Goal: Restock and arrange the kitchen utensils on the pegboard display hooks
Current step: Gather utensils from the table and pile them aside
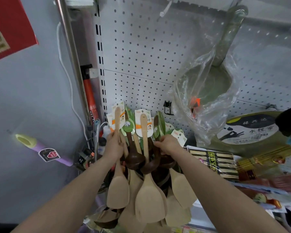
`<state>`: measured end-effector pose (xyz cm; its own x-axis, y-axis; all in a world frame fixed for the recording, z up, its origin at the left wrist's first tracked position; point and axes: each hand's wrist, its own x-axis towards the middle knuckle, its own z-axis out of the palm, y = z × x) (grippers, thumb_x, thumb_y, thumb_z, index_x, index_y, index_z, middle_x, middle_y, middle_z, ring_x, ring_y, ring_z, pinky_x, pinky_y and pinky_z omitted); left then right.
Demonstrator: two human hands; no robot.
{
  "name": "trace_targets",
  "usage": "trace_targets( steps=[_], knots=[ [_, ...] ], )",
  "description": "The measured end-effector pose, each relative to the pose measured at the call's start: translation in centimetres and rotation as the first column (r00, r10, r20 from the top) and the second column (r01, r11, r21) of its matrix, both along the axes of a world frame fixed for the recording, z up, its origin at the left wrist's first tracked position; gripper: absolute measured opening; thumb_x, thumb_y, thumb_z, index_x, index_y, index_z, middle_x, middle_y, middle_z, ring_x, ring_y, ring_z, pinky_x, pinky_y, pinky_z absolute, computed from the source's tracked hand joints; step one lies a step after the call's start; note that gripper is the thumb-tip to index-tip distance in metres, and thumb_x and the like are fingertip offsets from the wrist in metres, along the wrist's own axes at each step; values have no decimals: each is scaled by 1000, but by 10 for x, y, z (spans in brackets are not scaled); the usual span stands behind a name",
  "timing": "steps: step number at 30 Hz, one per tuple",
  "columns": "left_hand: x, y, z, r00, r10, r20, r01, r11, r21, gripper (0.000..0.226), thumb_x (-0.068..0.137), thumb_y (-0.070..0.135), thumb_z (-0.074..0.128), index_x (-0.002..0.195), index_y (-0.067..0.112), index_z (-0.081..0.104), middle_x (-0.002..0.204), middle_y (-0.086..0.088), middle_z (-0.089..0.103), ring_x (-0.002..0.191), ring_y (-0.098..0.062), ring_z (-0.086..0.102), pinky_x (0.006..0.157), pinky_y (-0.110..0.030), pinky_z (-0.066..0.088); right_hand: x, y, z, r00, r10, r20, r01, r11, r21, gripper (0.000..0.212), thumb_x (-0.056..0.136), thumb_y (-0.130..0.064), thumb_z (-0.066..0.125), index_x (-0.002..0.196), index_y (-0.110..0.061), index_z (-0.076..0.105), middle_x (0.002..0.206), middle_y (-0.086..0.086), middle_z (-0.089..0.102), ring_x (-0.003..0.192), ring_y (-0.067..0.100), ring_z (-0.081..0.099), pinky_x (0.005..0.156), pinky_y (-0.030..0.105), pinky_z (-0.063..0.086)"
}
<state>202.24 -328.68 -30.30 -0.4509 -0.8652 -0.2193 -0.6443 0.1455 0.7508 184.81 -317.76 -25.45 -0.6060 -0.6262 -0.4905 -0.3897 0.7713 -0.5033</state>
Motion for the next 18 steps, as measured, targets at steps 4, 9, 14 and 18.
trace_targets(
  steps=[4,9,14,18],
  knots=[
    [10,0,-1,998,-59,21,61,994,-88,58,93,3,54,146,10,33,147,-9,33,130,-26,39,100,-26,32,0,-2,-1,999,-10,-51,11,999,34,33,94,-39,62,93,-7,67,89,12,72,76,28,72,73,33,58],
    [34,-2,-4,999,-29,-36,29,999,-23,52,92,4,55,141,15,42,139,-6,44,119,-25,49,93,-35,45,3,-4,1,964,90,-250,-61,991,122,56,93,-58,51,96,-6,68,95,13,71,90,32,69,81,38,56],
    [55,-1,-5,999,12,-43,-10,999,42,42,94,10,54,136,15,49,125,-10,60,104,-23,56,82,-29,41,13,-1,19,858,158,-488,-82,981,173,58,100,-56,35,109,-6,63,114,14,66,106,32,61,74,33,39],
    [67,2,-4,998,53,-37,-48,990,132,51,97,9,50,146,11,37,138,-12,52,117,-27,54,84,-29,45,27,-3,28,839,146,-524,-92,988,128,52,100,-52,40,113,-6,61,115,16,65,107,34,61,73,33,38]
  ],
)
